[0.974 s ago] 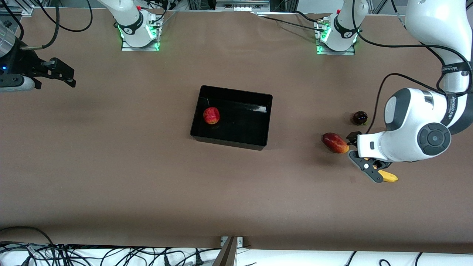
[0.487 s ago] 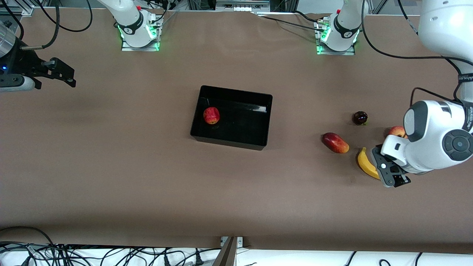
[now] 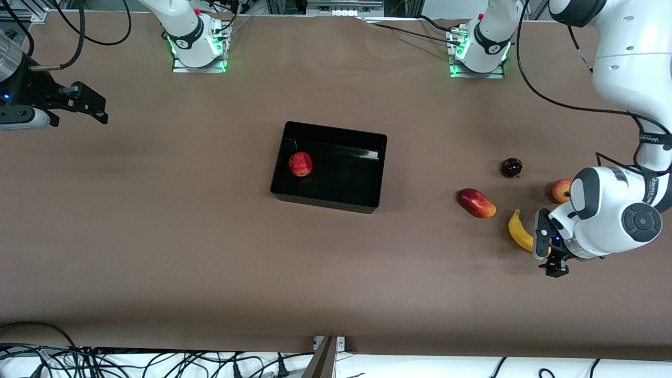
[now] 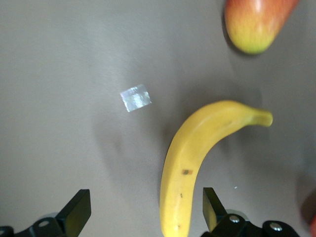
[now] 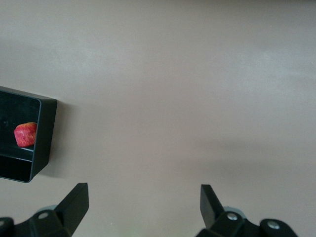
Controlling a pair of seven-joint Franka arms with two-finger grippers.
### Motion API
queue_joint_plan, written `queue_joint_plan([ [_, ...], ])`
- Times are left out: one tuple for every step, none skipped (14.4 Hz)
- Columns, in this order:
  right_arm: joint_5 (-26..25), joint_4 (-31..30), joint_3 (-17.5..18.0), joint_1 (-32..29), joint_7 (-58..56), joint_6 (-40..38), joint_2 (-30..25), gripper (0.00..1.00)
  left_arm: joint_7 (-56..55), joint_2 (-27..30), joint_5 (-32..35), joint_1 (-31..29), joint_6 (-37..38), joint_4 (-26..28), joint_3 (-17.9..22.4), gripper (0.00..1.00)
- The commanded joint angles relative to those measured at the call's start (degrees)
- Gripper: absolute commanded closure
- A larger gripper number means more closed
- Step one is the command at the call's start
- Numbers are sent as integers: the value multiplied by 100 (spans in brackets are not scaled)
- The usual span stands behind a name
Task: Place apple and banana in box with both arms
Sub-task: 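Lower the left gripper and grasp the yellow banana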
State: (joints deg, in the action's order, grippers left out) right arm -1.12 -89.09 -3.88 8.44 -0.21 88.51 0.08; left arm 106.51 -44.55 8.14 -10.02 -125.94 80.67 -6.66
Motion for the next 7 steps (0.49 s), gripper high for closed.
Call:
queue_joint_plan([
  [15, 40, 28, -9, 12, -88, -52, 0, 704, -255, 3, -315, -298, 115, -133, 0],
  [15, 40, 28, -9, 12, -88, -52, 0, 713, -273, 3, -473, -482, 255, -212, 0],
  [15, 40, 28, -9, 12, -88, -52, 0, 705, -282, 3, -631, -580, 352, -361, 7],
  [15, 40, 28, -9, 12, -88, -44, 0, 705, -282, -6, -702, -589, 397, -406, 25],
  [15, 40, 28, -9, 12, -88, -52, 0, 705, -282, -49, -703, -589, 458, -406, 35],
  [15, 40, 28, -9, 12, -88, -52, 0, 705, -308, -102, -703, -589, 485, -406, 36],
  [15, 40, 28, -9, 12, -88, -52, 0, 705, -352, -128, -694, -589, 485, -406, 37],
])
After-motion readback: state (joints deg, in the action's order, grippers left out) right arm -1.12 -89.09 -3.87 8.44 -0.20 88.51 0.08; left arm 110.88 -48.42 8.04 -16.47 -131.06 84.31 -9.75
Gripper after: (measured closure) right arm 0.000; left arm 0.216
